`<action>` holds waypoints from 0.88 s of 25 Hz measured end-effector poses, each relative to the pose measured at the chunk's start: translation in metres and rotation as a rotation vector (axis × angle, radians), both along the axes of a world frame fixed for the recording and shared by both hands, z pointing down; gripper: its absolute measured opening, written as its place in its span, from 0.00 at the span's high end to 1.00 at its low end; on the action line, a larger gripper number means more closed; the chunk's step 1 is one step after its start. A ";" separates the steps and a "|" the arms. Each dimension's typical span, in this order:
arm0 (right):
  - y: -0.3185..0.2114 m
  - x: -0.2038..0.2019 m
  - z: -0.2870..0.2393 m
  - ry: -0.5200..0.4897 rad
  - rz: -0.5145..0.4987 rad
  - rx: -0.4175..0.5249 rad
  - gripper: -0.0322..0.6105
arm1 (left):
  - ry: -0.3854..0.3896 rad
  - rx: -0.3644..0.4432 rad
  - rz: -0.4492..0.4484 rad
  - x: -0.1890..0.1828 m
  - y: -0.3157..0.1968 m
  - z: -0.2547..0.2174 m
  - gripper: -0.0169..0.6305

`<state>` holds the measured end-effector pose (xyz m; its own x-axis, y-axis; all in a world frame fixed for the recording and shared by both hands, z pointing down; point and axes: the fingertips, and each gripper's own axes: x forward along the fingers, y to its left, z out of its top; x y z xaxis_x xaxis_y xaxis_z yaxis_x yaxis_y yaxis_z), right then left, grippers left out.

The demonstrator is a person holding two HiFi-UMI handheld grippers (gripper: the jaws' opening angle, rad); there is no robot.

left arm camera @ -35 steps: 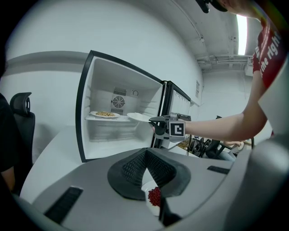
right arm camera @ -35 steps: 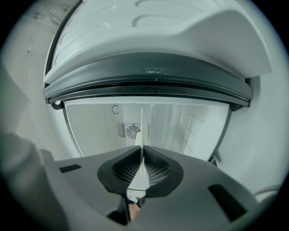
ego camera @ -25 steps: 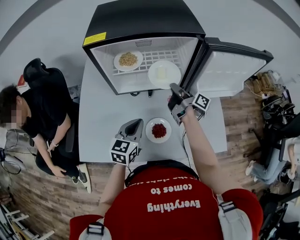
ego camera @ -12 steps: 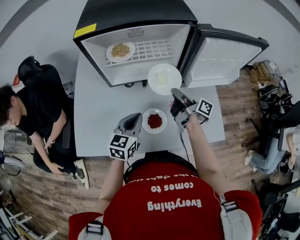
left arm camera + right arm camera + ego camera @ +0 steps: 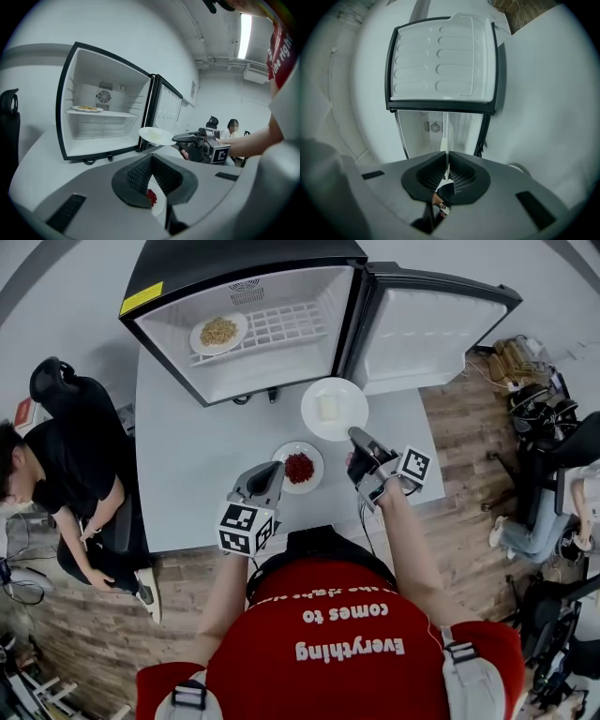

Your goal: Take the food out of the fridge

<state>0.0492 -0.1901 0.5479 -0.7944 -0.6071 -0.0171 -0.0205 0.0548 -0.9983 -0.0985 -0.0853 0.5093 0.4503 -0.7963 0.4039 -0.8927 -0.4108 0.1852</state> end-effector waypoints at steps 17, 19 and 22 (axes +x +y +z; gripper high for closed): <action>0.059 0.062 0.066 0.080 0.102 -0.161 0.90 | -0.021 -0.050 0.147 0.044 0.000 0.019 0.98; 0.062 0.067 0.077 0.095 0.113 -0.186 0.90 | -0.020 -0.057 0.161 0.049 -0.001 0.021 0.98; 0.066 0.073 0.092 0.110 0.131 -0.232 0.90 | -0.020 -0.067 0.184 0.057 -0.001 0.025 0.98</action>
<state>0.1221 -0.1243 0.6395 -0.6981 -0.6824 0.2166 -0.1216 -0.1851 -0.9752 -0.0415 -0.0867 0.5348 0.5771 -0.6724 0.4634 -0.8074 -0.5550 0.2002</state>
